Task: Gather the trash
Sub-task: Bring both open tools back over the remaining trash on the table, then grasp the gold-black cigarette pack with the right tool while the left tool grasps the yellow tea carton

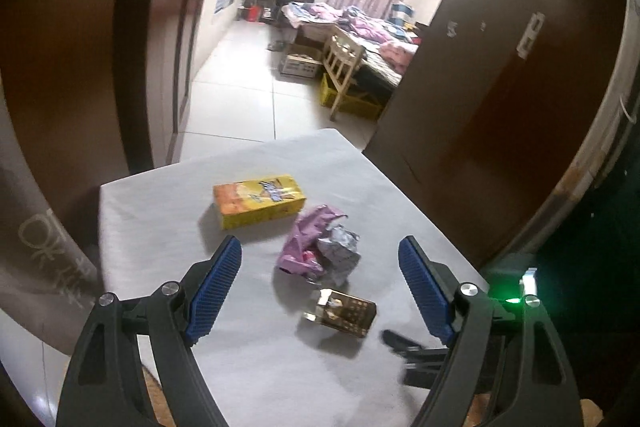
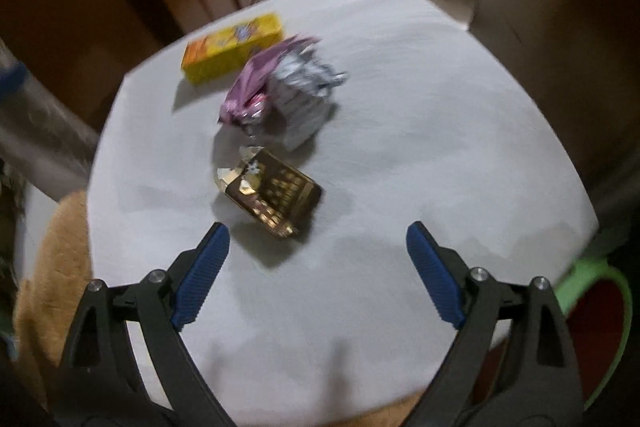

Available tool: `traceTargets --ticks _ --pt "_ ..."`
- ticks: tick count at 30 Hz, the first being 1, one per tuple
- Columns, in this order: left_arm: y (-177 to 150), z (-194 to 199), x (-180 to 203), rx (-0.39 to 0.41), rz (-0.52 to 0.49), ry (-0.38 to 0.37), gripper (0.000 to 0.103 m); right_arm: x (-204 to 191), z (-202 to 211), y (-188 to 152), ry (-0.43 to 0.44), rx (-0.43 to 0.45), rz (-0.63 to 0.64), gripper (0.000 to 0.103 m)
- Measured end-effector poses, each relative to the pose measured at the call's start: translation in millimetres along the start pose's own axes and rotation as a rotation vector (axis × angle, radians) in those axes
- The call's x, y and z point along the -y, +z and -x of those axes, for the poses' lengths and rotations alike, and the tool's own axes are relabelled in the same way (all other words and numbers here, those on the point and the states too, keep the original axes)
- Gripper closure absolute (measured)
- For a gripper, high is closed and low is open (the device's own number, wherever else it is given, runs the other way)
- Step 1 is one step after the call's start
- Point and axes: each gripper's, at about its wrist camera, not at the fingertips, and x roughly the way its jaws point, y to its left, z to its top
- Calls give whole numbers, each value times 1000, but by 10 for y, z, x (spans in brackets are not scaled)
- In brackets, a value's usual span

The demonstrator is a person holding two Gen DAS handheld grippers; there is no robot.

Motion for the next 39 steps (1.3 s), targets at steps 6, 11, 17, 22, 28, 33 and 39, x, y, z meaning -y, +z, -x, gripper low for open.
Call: traceTargets --ticks 6,11,17,22,28,33,39 --pt "47 22 -141 19 21 32 26 -394 -436 212 -25 -107 149 11" --pt "49 61 -225 29 25 50 26 -495 -601 277 -10 -152 161 41" --pt "37 -37 -314 5 32 83 26 -471 -438 67 114 -140 92 52" --pt "41 -149 -383 8 0 111 26 -349 -164 -292 205 -126 -28 52" --pt "167 -778 -426 -110 -239 116 23 -235 4 -550 207 -64 -121 33" --pt "342 -1286 -609 -195 -302 147 23 -112 105 -612 284 55 -242 28" --pt "426 -1857 -547 -302 -483 124 23 58 30 -616 342 83 -302 28"
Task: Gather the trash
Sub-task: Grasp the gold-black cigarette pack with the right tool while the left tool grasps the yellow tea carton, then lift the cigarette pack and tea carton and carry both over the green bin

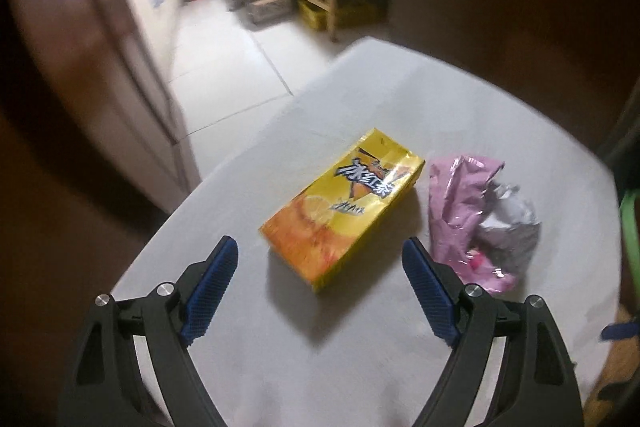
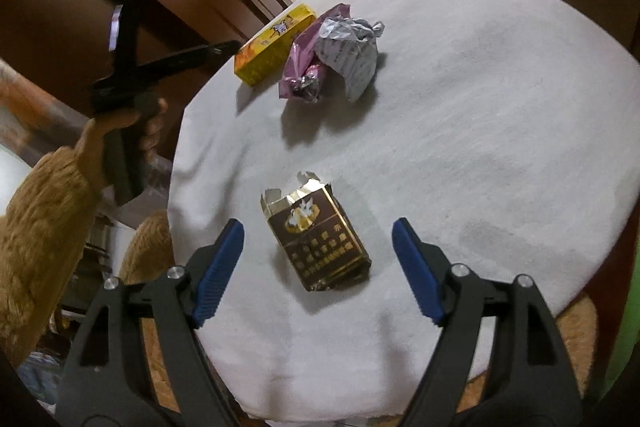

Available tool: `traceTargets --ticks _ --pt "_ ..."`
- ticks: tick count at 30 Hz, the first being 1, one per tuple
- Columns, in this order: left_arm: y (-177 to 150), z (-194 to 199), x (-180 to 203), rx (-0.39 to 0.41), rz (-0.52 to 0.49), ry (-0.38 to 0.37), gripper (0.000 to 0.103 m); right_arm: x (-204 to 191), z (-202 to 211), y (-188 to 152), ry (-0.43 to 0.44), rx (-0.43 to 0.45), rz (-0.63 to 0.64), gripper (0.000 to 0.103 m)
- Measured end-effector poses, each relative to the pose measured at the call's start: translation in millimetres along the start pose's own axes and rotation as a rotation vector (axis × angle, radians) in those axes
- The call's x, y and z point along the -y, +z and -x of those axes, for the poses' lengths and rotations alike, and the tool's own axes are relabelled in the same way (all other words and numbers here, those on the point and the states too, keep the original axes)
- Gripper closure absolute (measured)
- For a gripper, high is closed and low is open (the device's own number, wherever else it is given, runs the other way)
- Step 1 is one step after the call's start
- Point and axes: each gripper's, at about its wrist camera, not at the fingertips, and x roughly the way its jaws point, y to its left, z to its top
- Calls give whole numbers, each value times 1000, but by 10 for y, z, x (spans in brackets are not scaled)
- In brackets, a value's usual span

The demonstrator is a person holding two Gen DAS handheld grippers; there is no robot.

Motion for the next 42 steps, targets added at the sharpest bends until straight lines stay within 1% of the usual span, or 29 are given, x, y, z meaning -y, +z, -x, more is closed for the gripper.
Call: traceTargets --ticks 2,4,6,9,10,11,12,15,16,17,18,20,23,25,27,28,30,32,35,36,37,38,41,42 --pt "93 -144 62 -41 -76 -18 23 74 -8 7 10 -6 -19 28" --pt "202 -271 128 -70 -152 -12 23 155 -22 7 16 -11 -41 28" --pt "294 -372 170 -103 -184 -7 23 231 -19 11 15 -6 -64 28" --pt "399 -544 209 -165 -203 19 23 315 18 5 18 1 -95 28" --pt "421 -601 216 -185 -198 18 29 334 40 4 20 4 -99 28" --pt "432 -608 225 -191 -192 21 31 342 47 8 19 7 -100 28" --pt "434 -595 244 -183 -190 28 31 345 45 15 17 6 -99 28" --pt "366 -470 295 -149 -160 -12 35 328 7 16 6 -8 -92 28" --pt "308 -355 303 -117 -131 -19 37 316 -15 20 1 -12 -87 28" --pt "252 -271 309 -93 -109 -9 38 300 -42 26 -4 -16 -78 28" --pt "168 -150 332 -60 -87 20 38 257 -67 26 -17 -20 -57 28" --pt "-29 72 365 -18 -31 32 38 188 -105 27 -44 -27 -19 28" --pt "-297 426 392 23 111 11 38 39 -216 29 -87 -49 53 28" --pt "-440 635 391 54 200 4 38 -66 -307 20 -111 -72 102 24" --pt "-559 917 384 94 289 27 38 -155 -402 14 -137 -97 143 24" --pt "-627 1067 373 128 326 31 38 -206 -447 17 -151 -108 165 24" --pt "-740 1260 380 176 368 36 38 -287 -500 20 -169 -115 198 23" --pt "-798 1471 405 210 390 43 38 -357 -559 24 -189 -123 229 23" --pt "-796 1686 513 247 378 58 37 -429 -614 -1 -231 -106 258 23" --pt "-823 1780 558 268 370 64 37 -439 -629 -2 -239 -100 260 26" --pt "-849 1862 596 281 366 66 37 -443 -640 -17 -244 -100 260 31" --pt "-839 1882 642 287 363 64 37 -443 -640 -28 -244 -106 256 46" --pt "-856 2037 700 307 362 56 37 -419 -600 -15 -223 -100 220 47" --pt "-743 2007 696 316 359 52 37 -414 -552 -14 -205 -92 198 49"
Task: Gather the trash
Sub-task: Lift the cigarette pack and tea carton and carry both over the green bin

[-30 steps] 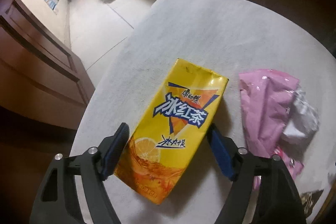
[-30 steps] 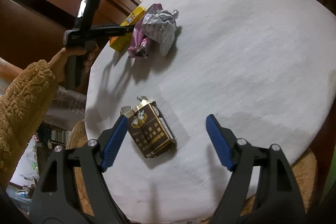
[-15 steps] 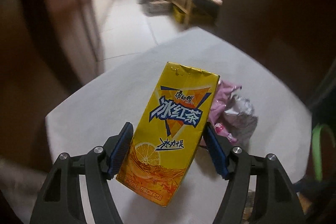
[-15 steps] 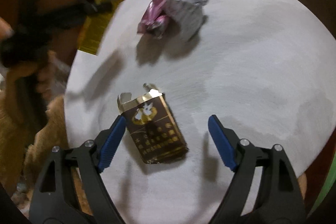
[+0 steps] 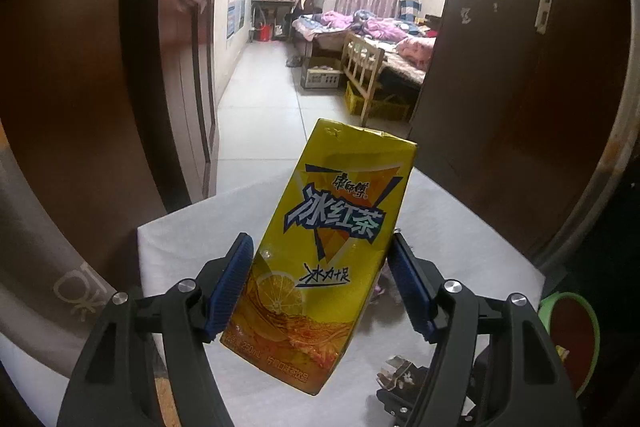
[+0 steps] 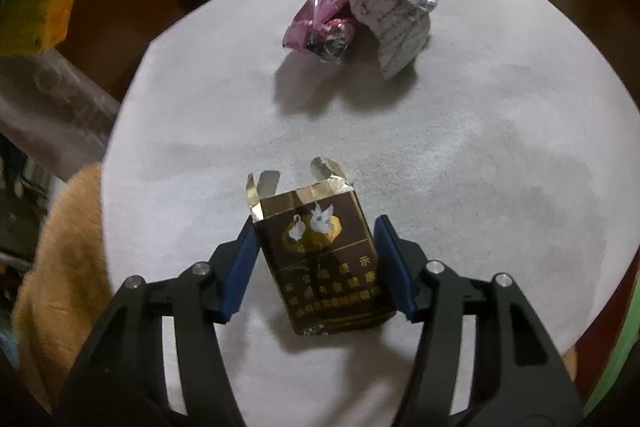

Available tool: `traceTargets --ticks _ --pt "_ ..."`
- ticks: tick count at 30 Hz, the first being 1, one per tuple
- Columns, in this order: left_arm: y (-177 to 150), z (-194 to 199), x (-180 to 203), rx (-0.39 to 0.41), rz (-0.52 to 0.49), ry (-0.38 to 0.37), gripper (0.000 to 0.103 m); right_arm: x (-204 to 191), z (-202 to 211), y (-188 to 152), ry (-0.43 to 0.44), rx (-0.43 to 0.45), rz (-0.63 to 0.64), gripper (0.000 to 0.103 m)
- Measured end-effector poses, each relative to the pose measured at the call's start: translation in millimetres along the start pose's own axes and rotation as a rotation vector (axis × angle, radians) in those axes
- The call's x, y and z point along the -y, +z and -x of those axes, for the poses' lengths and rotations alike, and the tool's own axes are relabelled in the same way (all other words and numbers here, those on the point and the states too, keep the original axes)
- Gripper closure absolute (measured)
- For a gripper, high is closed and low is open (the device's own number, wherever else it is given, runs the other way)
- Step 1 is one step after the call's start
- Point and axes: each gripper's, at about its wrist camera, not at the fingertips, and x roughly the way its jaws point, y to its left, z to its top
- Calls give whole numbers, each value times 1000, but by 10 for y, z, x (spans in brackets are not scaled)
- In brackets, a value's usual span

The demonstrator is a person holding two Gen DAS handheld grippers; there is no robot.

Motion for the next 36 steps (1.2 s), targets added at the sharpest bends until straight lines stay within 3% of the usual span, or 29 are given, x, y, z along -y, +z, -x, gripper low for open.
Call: traceTargets --ticks 10,19,36 --pt "-19 259 97 40 -30 2 37 256 879 -11 104 247 -187 49" --pt "-13 396 203 75 -62 14 37 264 1751 18 150 450 -217 49" --pt "-51 518 449 95 -152 21 37 373 2077 -103 190 541 -257 49"
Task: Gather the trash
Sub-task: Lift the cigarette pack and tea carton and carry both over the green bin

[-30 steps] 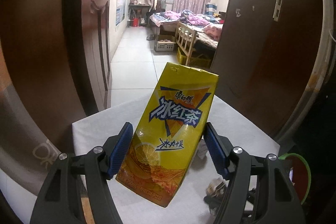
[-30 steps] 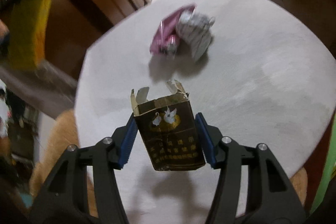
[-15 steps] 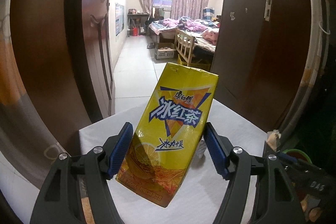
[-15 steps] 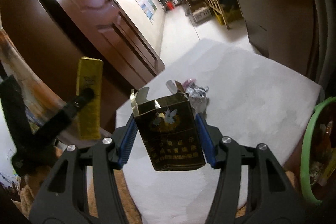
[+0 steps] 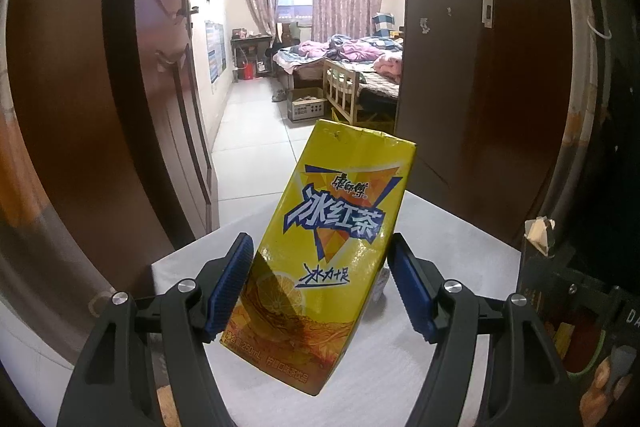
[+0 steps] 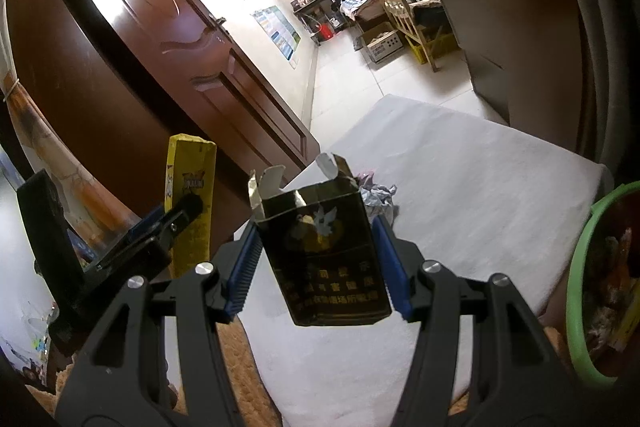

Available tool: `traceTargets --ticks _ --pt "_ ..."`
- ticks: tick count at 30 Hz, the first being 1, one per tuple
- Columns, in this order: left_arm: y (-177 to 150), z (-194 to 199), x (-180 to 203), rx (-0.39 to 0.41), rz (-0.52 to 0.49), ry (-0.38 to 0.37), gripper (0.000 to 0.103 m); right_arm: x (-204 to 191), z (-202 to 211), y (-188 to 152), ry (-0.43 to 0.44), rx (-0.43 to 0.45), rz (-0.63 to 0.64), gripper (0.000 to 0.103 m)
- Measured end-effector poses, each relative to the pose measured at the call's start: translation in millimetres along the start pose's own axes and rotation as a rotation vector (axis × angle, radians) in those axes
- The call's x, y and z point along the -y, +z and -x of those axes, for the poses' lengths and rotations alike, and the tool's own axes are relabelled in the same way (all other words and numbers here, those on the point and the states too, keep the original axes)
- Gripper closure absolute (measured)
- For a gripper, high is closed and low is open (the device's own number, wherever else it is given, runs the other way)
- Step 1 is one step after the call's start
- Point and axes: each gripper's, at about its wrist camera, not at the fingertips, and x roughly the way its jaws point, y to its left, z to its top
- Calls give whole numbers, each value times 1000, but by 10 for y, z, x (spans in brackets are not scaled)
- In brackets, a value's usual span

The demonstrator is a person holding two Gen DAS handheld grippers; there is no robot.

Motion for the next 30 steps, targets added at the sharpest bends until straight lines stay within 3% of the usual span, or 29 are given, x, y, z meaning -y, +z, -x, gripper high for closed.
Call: traceTargets --ticks 21,25,30 --pt "-3 7 274 -44 -64 -70 37 345 269 67 12 66 -122 48" --pt "-54 -2 408 -66 -74 -116 37 586 348 85 55 69 -215 48" --pt "-178 -40 797 -107 -129 -229 37 952 633 102 22 123 -289 48"
